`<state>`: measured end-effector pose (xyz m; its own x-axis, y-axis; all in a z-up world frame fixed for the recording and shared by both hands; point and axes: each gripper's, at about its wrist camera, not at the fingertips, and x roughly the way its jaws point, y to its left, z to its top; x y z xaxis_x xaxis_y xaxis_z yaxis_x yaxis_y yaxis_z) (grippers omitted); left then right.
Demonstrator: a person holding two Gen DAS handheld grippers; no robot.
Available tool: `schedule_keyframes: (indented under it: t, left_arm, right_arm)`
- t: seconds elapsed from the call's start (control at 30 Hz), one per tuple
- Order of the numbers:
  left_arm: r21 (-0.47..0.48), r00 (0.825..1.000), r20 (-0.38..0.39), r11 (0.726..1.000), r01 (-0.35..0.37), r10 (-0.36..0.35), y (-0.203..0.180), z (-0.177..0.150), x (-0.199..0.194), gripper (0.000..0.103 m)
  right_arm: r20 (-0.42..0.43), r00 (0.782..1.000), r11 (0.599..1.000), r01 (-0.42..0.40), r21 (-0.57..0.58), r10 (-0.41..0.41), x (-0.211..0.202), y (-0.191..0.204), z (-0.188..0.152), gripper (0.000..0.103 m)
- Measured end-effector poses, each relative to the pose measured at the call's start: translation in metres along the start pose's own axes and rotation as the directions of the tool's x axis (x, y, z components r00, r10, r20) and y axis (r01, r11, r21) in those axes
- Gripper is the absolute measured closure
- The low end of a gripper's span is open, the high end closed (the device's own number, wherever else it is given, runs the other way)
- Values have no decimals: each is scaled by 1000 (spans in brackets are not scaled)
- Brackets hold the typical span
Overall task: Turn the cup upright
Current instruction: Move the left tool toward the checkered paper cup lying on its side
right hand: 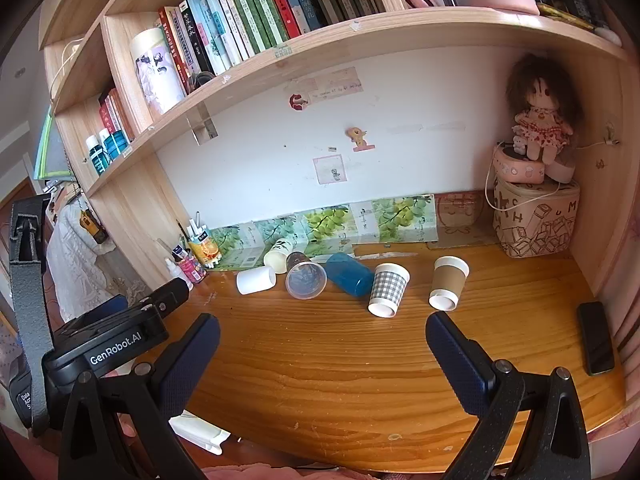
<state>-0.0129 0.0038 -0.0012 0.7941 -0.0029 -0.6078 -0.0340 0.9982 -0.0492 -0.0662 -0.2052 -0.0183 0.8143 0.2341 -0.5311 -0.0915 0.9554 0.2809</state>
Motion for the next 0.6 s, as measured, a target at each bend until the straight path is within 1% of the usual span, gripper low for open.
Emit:
schedule_keyframes:
  t: [0.37, 0.43, 0.6]
  left_arm:
    - [-11, 1000, -5, 1000, -5, 5, -3, -13, -12, 1]
    - [-5, 1000, -11, 1000, -7, 7, 3, -10, -12, 1]
    - [-8, 1000, -17, 1000, -20, 20, 7, -15, -19, 1]
  right_arm:
    - [-3, 1000, 1000, -1, -2, 1, -6, 4, -6, 0]
    - [-5, 1000, 1000, -8, 1, 8, -7, 4, -8, 0]
    - [-14, 1000, 1000, -28, -2, 28, -8, 7, -13, 0]
